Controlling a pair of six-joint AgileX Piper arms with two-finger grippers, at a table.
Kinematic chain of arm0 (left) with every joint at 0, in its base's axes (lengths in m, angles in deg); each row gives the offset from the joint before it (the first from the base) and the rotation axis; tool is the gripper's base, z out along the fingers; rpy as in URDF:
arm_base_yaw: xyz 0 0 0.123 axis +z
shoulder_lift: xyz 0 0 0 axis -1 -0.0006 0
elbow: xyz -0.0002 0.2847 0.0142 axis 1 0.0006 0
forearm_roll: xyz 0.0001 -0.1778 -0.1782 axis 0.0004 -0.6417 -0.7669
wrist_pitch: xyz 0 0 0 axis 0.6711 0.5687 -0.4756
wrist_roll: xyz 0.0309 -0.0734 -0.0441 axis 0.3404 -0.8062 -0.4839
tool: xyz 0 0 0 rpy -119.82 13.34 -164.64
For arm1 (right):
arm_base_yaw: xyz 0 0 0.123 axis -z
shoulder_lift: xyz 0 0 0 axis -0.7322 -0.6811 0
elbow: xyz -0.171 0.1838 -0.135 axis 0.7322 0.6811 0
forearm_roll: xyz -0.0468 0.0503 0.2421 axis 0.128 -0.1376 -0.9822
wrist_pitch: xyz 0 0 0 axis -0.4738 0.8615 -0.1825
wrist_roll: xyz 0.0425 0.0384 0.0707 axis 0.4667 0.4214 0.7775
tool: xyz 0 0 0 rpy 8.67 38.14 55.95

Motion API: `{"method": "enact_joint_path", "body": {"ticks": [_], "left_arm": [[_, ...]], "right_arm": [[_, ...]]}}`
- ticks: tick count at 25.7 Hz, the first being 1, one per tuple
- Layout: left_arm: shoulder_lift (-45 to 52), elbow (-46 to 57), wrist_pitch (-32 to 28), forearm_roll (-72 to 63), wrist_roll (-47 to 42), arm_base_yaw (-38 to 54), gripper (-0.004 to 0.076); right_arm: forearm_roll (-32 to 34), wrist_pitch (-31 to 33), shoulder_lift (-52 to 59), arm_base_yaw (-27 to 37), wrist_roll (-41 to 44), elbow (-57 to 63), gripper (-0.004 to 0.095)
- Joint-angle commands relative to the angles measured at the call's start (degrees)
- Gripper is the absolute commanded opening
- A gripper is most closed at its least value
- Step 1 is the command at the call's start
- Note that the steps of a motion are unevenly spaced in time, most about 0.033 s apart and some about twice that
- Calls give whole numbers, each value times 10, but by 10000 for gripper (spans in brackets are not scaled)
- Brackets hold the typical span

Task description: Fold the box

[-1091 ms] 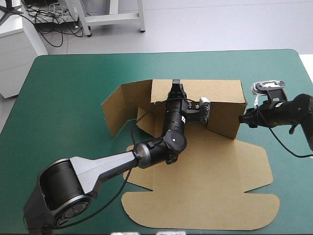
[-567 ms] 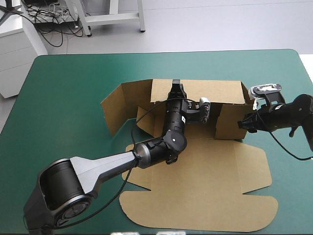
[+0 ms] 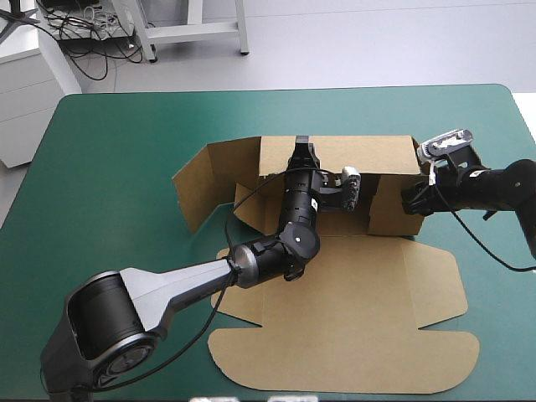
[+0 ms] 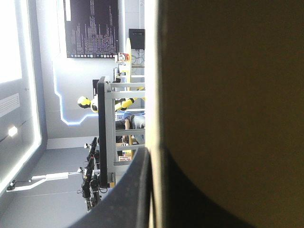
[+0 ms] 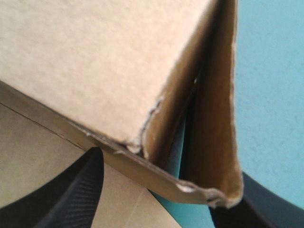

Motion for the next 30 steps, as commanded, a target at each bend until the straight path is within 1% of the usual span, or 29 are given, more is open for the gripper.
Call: {"method": "enact_joint_path", "body": {"ticks": [1,5,8,9,11,26,30], "left_arm": [[27,-13,16,47,-9,-5,-10],[27,-13,16,47,-9,-5,-10],[27,-13,16,47,-9,-5,-10],[27,-13,16,47,-9,-5,-10],[27,-13,16,47,-9,-5,-10],[27,-13,14,47,-21,-5,-10],[27,-13,14,47,-21,-5,-10]], "right_arm": [[-59,-22,17,1,-55,-14,561],[-87,-6,-4,1,-71,-14,561],[-148,27,-31,1,-117,-14,562],[-177,31,-39,1,-128,-14,561],[-200,25,-42,1,-128,-14,561],[-201,28,-46,1,-125,-14,561],[-223,23,-51,1,-121,-14,552]]}}
